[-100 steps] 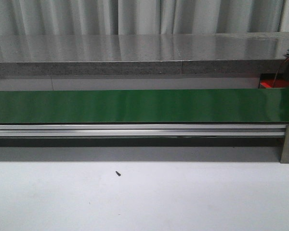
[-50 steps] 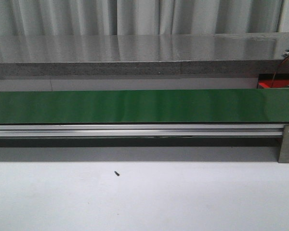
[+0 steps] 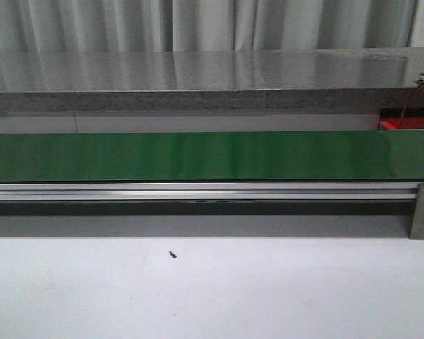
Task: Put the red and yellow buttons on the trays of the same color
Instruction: 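Move the left gripper over another red button on the table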
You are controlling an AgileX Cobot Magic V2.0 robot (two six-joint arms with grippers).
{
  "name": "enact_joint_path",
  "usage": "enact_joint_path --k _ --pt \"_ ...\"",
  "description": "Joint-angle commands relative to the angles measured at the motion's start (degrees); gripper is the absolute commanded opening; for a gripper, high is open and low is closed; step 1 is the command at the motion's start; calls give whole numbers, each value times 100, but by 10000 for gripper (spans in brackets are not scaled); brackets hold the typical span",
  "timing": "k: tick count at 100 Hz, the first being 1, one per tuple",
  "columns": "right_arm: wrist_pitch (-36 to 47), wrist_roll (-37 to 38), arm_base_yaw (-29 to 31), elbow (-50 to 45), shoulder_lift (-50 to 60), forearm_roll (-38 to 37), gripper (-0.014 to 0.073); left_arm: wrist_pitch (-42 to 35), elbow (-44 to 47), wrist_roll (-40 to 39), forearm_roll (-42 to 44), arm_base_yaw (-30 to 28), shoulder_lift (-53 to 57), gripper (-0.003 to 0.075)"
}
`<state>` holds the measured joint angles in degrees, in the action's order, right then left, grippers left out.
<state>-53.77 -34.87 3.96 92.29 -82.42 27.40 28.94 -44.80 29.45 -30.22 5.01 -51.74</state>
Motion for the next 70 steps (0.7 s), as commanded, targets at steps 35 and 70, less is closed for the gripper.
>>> enact_joint_path --k 35,70 --pt "2029 11 2 -4015 3219 109 402 -284 -168 -1 -165 55 41 62" --pt "2117 11 2 -4949 3977 116 -64 -354 -168 -54 -165 44 41 68"
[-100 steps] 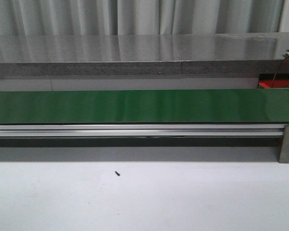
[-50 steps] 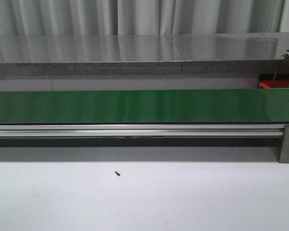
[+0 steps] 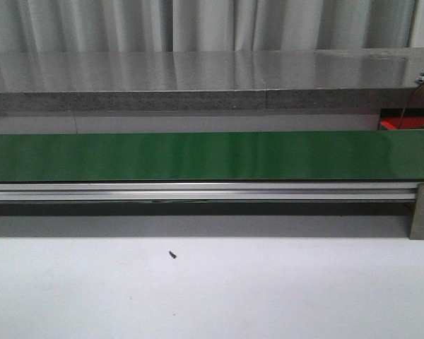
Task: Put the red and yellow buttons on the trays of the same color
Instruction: 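Move the left gripper over another red button on the table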
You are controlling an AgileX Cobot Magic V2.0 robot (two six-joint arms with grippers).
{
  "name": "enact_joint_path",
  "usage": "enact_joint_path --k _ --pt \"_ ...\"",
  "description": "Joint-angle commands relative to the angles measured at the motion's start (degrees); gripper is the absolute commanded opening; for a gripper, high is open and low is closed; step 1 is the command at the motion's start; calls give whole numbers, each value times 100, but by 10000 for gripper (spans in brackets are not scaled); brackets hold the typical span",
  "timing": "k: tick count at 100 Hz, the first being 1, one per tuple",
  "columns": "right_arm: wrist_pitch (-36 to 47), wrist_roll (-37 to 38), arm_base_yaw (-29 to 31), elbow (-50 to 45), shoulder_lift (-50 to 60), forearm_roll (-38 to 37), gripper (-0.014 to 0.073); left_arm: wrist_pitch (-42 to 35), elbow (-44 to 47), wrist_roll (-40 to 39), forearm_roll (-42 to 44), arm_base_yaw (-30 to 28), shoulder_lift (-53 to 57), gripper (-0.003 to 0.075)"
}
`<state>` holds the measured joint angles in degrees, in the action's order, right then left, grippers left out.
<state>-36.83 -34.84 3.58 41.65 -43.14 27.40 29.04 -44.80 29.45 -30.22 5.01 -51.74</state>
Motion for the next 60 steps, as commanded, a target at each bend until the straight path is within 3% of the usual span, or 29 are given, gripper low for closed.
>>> enact_joint_path --k 1,8,15,27,34,60 --pt "416 8 40 115 43 116 -64 -353 -168 -54 -165 44 41 69" --pt "376 8 40 115 44 116 -68 -304 -178 -54 -136 44 41 102" --pt "358 8 40 115 44 116 -68 -266 -203 -54 -114 44 41 183" --pt "364 8 40 115 44 116 -68 -255 -275 -177 -106 44 41 423" --pt "364 8 40 115 44 116 -68 -294 -376 -264 -106 -39 41 515" --pt "364 8 40 115 44 116 -68 -226 -1338 -482 -106 -1297 -371 529"
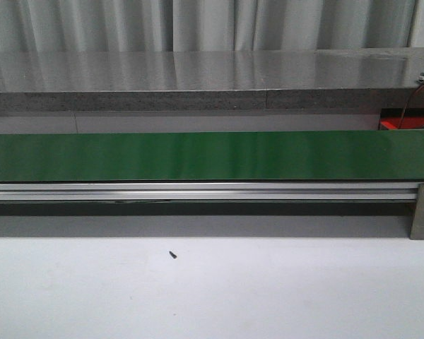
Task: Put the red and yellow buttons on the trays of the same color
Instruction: 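Move the left gripper over another red button on the table, then close the left gripper on the red button and lift it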
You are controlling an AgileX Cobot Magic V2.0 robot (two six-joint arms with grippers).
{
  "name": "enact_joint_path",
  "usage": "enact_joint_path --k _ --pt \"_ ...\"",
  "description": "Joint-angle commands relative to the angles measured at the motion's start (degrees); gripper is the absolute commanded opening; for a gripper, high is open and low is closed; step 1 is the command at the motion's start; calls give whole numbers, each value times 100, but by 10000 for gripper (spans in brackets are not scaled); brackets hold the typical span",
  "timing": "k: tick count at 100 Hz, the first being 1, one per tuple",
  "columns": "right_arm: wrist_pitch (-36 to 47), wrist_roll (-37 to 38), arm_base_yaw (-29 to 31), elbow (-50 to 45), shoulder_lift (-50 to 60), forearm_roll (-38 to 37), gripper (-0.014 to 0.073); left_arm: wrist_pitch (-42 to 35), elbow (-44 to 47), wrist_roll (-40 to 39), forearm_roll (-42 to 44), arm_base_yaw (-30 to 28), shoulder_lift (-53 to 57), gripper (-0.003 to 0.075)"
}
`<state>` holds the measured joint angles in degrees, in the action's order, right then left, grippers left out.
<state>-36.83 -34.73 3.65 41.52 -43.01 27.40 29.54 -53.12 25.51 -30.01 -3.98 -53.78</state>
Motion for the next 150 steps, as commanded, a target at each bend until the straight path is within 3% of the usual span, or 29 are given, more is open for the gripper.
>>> enact_joint_path --k 1,20,39,60,106,150 --pt "364 -3 33 129 30 116 -68 -246 -542 -88 -127 -487 -194 529" --pt "364 -3 33 129 30 116 -68 281 -1588 -88 -127 -1470 -1218 550" --pt "364 -3 33 129 30 116 -68 296 -2794 -88 -127 -1885 -2461 579" --pt "364 -3 33 129 30 116 -68 362 -3945 -88 -264 -1958 -3791 579" --pt "369 -3 33 129 30 116 -68 -226 -4214 -88 -275 -1958 -5053 564" --pt "369 -3 33 129 30 116 -68 -66 -5488 -88 155 -1958 -6655 564"
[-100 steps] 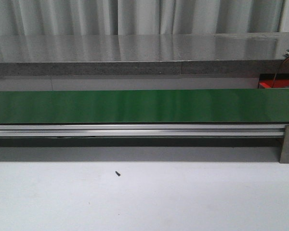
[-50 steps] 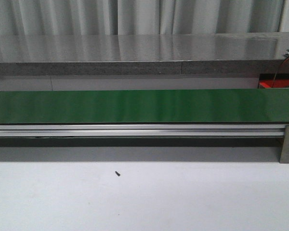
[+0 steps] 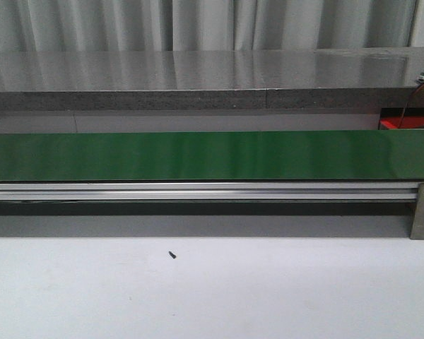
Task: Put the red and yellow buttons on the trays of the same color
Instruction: 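Close the left gripper on the red button and lift it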
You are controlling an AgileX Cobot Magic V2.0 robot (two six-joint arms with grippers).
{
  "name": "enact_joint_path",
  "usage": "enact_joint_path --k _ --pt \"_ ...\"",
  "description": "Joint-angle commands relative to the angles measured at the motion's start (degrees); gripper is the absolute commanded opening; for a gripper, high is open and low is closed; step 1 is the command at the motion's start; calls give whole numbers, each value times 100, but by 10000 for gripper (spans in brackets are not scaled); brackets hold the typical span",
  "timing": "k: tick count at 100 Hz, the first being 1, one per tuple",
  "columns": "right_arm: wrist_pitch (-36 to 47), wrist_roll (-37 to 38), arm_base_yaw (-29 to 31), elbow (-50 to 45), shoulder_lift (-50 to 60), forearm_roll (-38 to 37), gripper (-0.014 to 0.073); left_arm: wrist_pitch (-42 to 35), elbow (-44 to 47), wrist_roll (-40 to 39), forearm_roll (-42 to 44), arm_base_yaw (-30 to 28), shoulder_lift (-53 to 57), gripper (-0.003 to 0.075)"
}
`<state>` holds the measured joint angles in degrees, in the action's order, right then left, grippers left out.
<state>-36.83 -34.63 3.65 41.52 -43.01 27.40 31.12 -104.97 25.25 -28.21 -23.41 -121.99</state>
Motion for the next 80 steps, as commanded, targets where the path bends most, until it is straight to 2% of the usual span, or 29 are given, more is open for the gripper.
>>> enact_joint_path --k 1,23,80 --pt "369 -13 33 129 30 116 -68 -223 -315 -62 -14 -16 150 564" --pt "369 -13 33 129 30 116 -68 -296 -388 -62 345 -5 -261 564" --pt "369 -13 33 129 30 116 -68 -485 -388 -40 472 257 -625 558"
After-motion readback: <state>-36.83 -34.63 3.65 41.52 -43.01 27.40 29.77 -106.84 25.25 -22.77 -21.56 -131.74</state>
